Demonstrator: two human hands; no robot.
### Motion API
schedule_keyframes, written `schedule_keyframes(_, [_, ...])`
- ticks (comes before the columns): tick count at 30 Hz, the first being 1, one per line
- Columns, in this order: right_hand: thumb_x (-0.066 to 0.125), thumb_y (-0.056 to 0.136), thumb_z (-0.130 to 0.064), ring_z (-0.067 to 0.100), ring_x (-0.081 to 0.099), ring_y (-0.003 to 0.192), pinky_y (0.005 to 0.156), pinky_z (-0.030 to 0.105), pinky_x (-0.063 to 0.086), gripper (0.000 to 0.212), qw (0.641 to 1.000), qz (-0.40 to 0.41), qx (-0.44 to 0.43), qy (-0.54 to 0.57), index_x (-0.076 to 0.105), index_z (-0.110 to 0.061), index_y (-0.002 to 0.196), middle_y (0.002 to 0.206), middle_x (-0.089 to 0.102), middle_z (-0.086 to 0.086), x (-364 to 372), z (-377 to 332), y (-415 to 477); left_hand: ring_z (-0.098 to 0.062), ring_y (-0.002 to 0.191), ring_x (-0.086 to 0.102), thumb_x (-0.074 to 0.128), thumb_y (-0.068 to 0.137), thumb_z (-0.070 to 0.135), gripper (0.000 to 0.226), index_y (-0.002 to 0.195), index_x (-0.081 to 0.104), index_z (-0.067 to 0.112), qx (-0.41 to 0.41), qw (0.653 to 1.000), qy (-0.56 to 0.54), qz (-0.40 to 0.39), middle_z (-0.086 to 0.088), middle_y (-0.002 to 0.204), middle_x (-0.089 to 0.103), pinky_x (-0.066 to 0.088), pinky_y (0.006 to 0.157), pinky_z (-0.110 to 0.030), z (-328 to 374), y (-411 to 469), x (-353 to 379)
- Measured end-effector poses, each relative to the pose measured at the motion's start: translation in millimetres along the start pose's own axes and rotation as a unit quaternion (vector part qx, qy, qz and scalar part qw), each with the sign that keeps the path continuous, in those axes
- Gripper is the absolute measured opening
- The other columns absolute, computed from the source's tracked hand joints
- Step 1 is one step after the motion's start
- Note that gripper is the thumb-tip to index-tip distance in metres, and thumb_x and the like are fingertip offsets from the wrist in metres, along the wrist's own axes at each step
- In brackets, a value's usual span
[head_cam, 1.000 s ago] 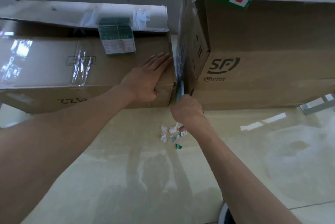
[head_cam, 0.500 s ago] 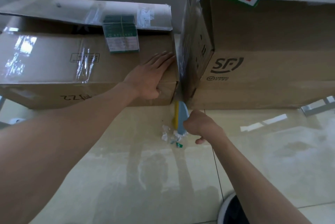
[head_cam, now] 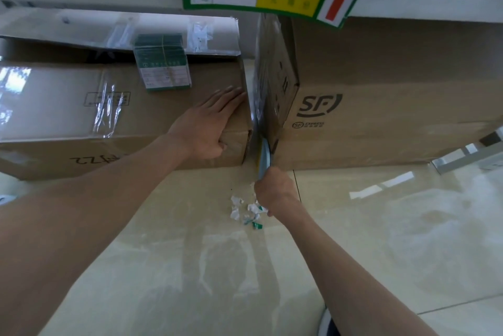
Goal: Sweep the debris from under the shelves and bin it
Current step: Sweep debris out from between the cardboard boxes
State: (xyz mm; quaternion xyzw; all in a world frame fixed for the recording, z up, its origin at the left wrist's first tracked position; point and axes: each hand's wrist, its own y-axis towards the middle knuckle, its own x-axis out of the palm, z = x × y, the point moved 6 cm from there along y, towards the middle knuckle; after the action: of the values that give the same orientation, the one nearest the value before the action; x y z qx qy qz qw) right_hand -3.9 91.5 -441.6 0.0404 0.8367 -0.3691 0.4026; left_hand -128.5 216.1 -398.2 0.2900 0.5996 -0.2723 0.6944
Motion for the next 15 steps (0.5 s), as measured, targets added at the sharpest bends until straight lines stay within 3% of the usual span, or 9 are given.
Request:
schedule_keyframes(3, [0.048, 0.091, -0.011, 0.030, 0.064, 0.085, 0.073, 0.039, 0.059, 0.017, 0.999, -0.038, 0.007, -0.020, 0.056, -0.007, 0.104, 0.103, 0.061, 0.011, 4, 9, -9, -0.015, 0.150, 0.003, 0.078, 0.070, 0.036, 0.115, 0.157, 0.005, 0.015, -0.003, 1.000, 0.001, 0.000, -0.001, 0.163, 0.006, 0.005, 0.120, -0.028, 0, -1, -1])
schedule_keyframes(6, [0.046, 0.092, -0.011, 0.023, 0.057, 0.065, 0.044, 0.028, 0.051, 0.005, 0.997, -0.075, 0.018, -0.031, 0.046, -0.011, 0.097, 0.094, 0.051, 0.005, -4, 17, -14, -0.015, 0.150, 0.002, 0.078, 0.071, 0.035, 0.115, 0.157, 0.004, 0.015, -0.007, 1.000, 0.000, -0.003, -0.001, 0.163, 0.005, 0.000, 0.118, -0.026, 0, -1, -2])
schedule_keyframes(8, [0.045, 0.094, -0.013, 0.024, 0.057, 0.065, 0.042, 0.026, 0.047, 0.007, 0.997, -0.073, 0.025, -0.021, 0.048, -0.008, 0.098, 0.090, 0.050, 0.004, -19, 22, -12, -0.016, 0.150, 0.002, 0.078, 0.072, 0.036, 0.115, 0.157, 0.004, 0.015, -0.004, 1.000, 0.002, -0.001, -0.002, 0.163, 0.006, 0.000, 0.118, -0.026, 1, -1, -3])
schedule_keyframes(10, [0.044, 0.097, -0.019, 0.023, 0.058, 0.060, 0.039, 0.022, 0.044, 0.023, 0.997, -0.080, 0.006, 0.001, 0.059, -0.002, 0.099, 0.082, 0.055, 0.003, -31, 24, -8, -0.016, 0.150, 0.002, 0.079, 0.072, 0.035, 0.114, 0.157, 0.004, 0.015, -0.007, 1.000, 0.001, -0.001, -0.002, 0.163, 0.006, -0.002, 0.117, -0.026, 1, -1, -3])
schedule_keyframes(12, [0.045, 0.100, -0.027, 0.018, 0.051, 0.051, 0.038, 0.021, 0.044, 0.034, 0.992, -0.114, -0.029, 0.037, 0.066, -0.003, 0.090, 0.066, 0.051, 0.001, -37, 23, -6, -0.015, 0.150, 0.002, 0.079, 0.073, 0.035, 0.115, 0.157, 0.003, 0.016, -0.010, 1.000, 0.000, -0.004, -0.002, 0.163, 0.005, -0.005, 0.116, -0.024, 1, -1, -3])
schedule_keyframes(15, [0.046, 0.101, -0.030, 0.016, 0.043, 0.047, 0.044, 0.024, 0.048, 0.041, 0.984, -0.149, -0.061, 0.073, 0.063, -0.006, 0.072, 0.053, 0.041, 0.001, -39, 23, -11, -0.015, 0.150, 0.003, 0.079, 0.071, 0.033, 0.114, 0.157, 0.006, 0.015, -0.008, 1.000, -0.002, 0.000, -0.002, 0.163, 0.007, -0.006, 0.115, -0.021, 3, -1, -3])
